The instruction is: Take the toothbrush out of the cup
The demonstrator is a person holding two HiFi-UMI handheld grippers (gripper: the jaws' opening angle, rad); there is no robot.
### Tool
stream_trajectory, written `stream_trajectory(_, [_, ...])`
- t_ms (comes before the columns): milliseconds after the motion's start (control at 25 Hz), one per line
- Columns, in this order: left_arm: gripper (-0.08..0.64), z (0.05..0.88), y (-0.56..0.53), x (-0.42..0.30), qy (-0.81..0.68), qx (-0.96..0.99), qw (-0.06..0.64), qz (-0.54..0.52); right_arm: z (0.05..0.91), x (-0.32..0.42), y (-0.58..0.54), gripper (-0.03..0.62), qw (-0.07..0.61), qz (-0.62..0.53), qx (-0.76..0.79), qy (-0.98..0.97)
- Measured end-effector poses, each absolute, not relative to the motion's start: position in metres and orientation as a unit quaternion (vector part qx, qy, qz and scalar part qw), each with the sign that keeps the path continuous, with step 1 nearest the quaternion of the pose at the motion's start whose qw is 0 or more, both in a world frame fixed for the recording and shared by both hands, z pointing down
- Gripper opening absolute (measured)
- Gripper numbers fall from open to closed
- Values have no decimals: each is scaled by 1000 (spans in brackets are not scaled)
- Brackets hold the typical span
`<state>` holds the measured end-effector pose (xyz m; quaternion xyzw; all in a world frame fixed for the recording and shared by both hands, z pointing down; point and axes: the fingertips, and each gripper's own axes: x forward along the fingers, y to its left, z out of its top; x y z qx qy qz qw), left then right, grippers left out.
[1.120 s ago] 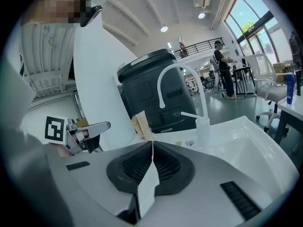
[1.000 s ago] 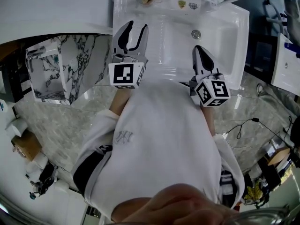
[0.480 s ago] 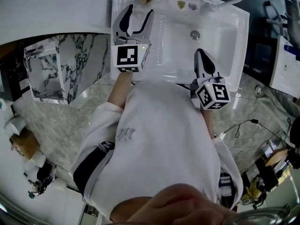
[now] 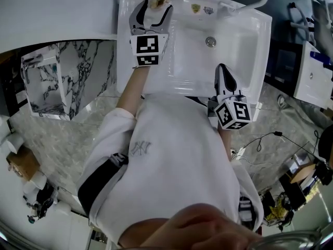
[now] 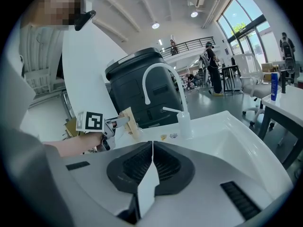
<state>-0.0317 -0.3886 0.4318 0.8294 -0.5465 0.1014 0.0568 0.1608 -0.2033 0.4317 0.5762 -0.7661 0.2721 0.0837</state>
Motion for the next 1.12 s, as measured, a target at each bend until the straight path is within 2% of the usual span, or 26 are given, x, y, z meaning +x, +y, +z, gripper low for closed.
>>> stream_trajectory(760, [285, 440, -427, -15, -542, 833, 55, 103, 435, 167, -197, 15, 84, 280, 596, -748])
stream_trajectory(1000, [268, 444, -423, -20, -556, 823, 57, 103, 436, 165, -196, 15, 84, 283, 598, -745])
stream_trajectory(1120, [227, 445, -422, -23, -561, 819, 54, 106, 436, 164, -195, 15, 85, 283, 599, -744])
